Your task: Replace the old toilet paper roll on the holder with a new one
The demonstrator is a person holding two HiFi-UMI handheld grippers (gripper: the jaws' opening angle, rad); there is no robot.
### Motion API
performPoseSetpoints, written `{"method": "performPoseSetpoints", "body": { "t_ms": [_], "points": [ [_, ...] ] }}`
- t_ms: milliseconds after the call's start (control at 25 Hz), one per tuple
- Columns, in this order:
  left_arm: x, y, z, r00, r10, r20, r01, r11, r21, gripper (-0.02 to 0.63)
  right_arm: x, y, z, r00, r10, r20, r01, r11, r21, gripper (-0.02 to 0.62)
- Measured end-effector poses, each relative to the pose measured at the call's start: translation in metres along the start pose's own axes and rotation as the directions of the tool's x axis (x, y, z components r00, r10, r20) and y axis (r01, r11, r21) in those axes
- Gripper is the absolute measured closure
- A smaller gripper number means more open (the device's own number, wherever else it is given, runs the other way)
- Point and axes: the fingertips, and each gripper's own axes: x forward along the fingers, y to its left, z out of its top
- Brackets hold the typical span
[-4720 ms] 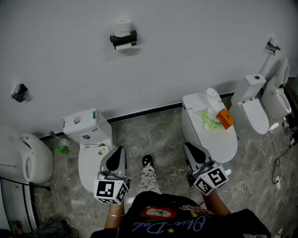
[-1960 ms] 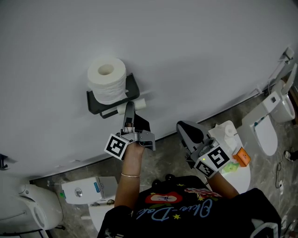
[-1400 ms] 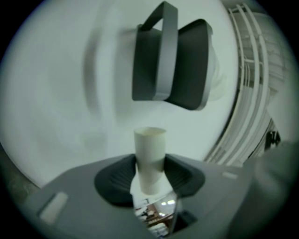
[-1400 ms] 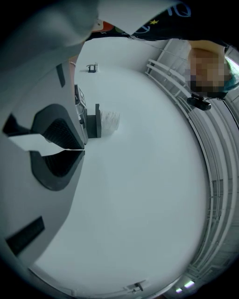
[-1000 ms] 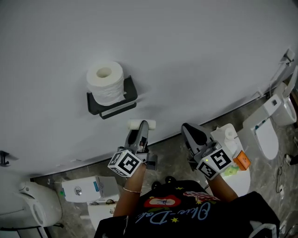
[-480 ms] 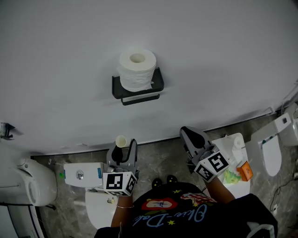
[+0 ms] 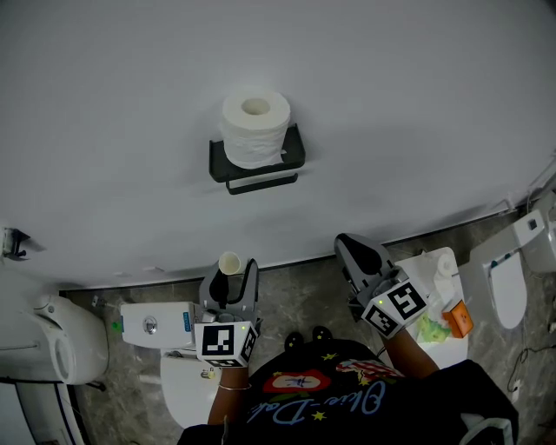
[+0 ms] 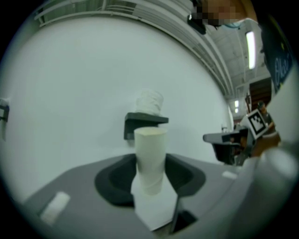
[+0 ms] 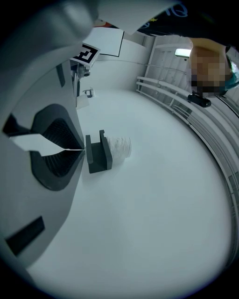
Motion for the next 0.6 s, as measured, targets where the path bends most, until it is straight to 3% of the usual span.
{"method": "performPoseSetpoints", "body": {
  "t_ms": [600],
  "points": [
    [0.0058,0.0031,0.0069,1.000,0.000,0.023,0.000,1.000,0.009,0.420,0.0041,-0.0006,0.0018,1.000,0.004,0.009,-0.004,1.000,-0.004,0.580]
  ]
}}
